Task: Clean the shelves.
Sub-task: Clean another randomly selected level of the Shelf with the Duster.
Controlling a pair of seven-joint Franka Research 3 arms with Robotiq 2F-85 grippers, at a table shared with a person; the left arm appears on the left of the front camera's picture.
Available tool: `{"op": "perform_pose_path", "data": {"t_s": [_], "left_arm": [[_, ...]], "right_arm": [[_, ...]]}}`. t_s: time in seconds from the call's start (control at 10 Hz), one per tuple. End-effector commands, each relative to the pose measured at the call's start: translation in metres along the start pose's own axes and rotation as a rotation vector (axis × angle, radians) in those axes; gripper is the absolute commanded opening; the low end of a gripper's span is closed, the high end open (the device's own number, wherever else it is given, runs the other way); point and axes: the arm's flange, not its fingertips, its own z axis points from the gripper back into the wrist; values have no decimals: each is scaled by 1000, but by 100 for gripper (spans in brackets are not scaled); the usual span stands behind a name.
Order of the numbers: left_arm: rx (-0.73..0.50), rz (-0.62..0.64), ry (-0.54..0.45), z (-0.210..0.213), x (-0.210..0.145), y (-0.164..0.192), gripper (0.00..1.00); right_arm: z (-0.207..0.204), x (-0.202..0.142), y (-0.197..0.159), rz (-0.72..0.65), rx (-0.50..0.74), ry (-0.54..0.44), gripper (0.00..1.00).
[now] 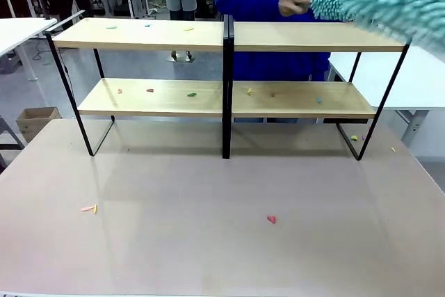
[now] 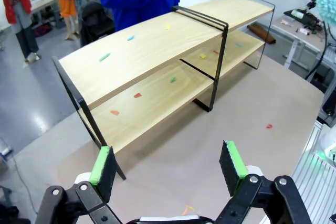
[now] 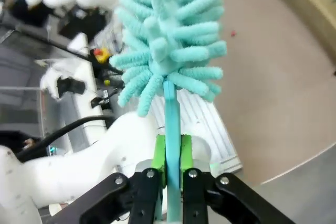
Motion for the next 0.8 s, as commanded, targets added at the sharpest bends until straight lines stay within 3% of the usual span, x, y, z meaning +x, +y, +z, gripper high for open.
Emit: {"op": "perform_pose_path", "data": {"t_s": [0.0, 0.2, 0.4, 0.7], "left_arm": [[5, -3, 4, -1, 0, 0, 100], [5, -3, 4, -1, 0, 0, 100], [5, -3, 4, -1, 0, 0, 100], [5, -3, 4, -1, 0, 0, 100]], "right_arm": [[31, -48, 47, 80, 135, 56, 12], [38, -86, 79, 201, 167, 115, 12], [36, -85, 77, 203, 163, 97, 12], [-8, -7, 40, 85, 74, 146, 12]]}}
